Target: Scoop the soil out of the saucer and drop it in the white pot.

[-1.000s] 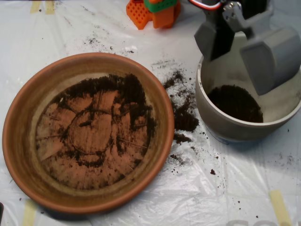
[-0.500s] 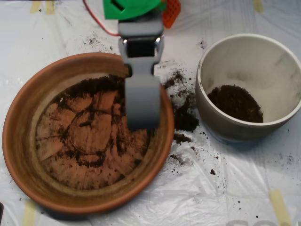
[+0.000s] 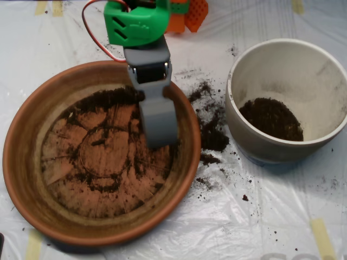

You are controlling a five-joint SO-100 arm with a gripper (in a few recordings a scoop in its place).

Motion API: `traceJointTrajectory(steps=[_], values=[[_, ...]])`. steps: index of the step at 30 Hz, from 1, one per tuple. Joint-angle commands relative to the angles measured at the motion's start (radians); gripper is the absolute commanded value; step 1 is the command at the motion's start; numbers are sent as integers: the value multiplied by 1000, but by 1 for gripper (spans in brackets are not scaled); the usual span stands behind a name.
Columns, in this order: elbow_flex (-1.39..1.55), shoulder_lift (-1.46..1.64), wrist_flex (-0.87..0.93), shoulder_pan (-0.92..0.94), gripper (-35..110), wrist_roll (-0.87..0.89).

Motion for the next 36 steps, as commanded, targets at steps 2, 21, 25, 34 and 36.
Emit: traceJointTrajectory(steps=[2,21,25,34,36], values=[[41,46,-32,9,37,-106],[172,-127,-158,118,39,-534],[195,-140,-201,118,29,-545],[495,87,-408,84,29,-598],[568,167,-440,66,30,-595]])
